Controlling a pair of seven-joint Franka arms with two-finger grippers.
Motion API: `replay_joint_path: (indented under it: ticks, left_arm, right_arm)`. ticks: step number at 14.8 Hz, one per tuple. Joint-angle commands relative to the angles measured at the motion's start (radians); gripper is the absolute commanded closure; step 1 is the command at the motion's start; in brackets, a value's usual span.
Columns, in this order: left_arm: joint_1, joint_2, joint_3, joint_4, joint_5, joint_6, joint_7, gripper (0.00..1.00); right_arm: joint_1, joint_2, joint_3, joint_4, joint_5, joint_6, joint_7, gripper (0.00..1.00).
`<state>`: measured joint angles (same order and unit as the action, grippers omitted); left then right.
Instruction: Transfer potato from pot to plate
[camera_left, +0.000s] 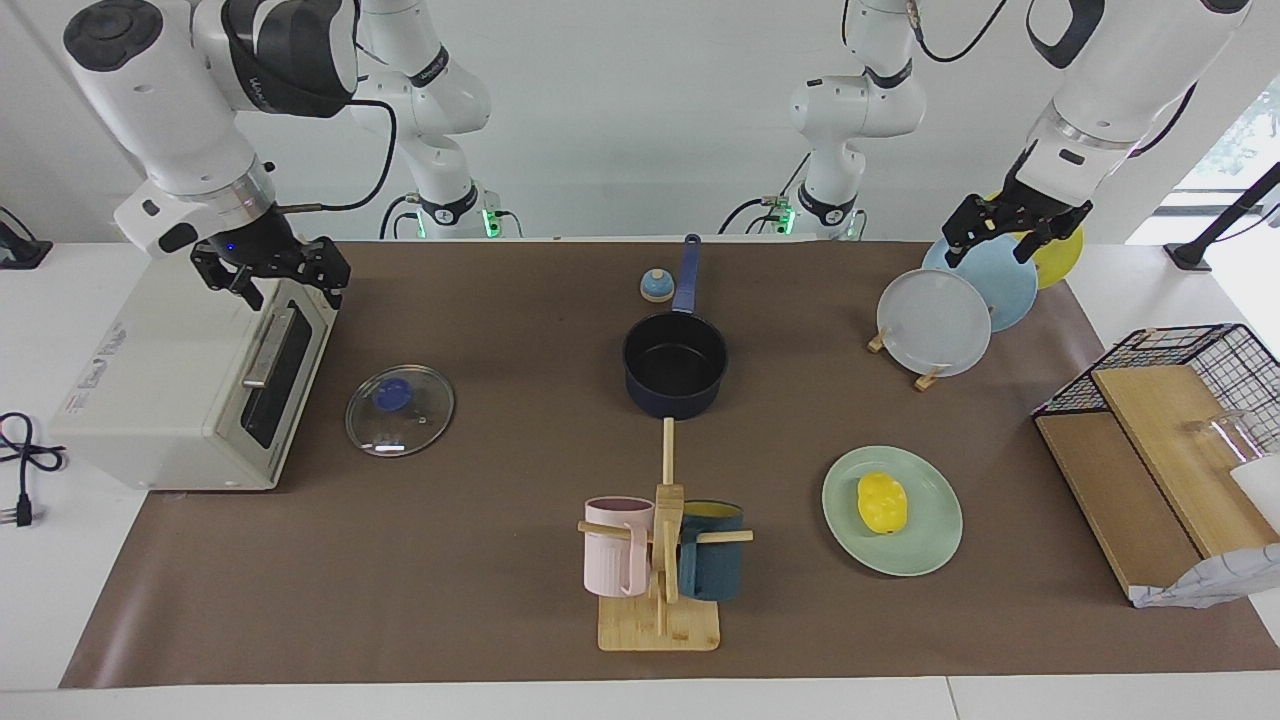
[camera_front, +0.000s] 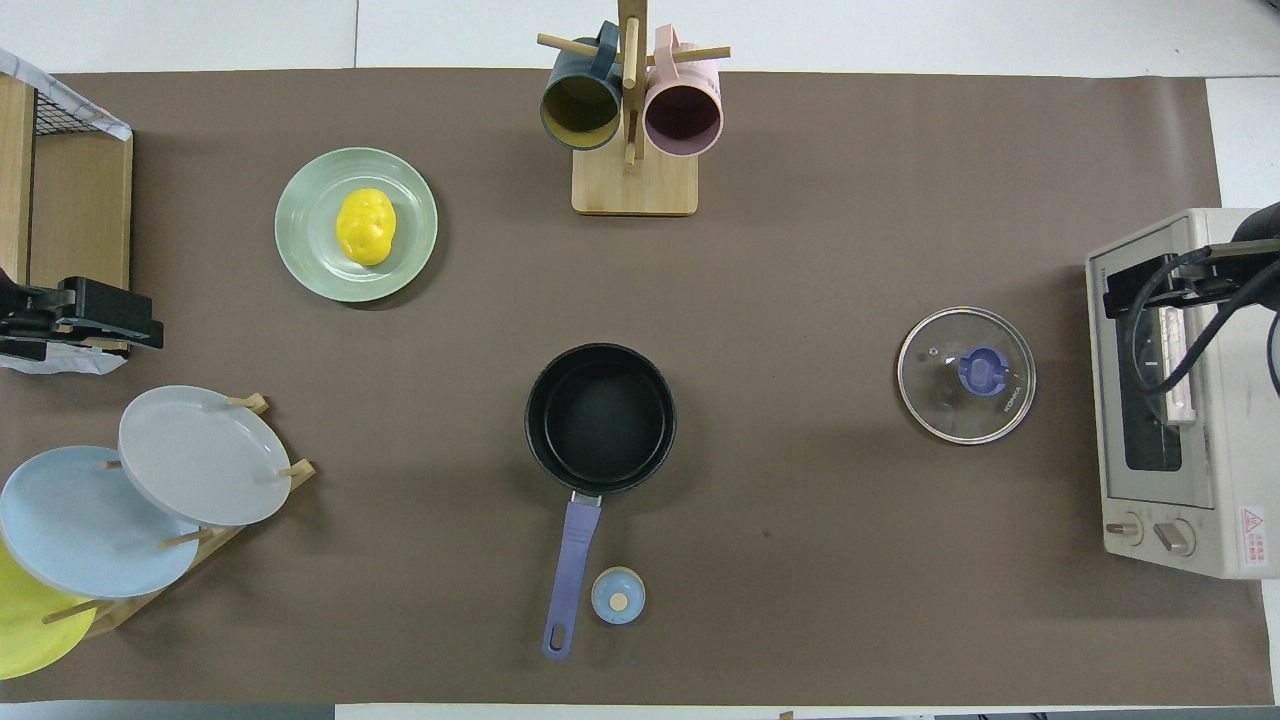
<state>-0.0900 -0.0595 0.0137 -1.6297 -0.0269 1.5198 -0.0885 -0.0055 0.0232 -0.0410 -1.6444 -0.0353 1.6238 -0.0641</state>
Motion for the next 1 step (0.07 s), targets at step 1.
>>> replay_joint_path:
  ticks: [1]
  left_arm:
    - [0.013,-0.013,-0.012,-0.013,0.018,-0.012,0.016,0.00]
  right_arm:
    - [-0.004,-0.002,0.000,0.005,0.015,-0.009,0.017,0.00]
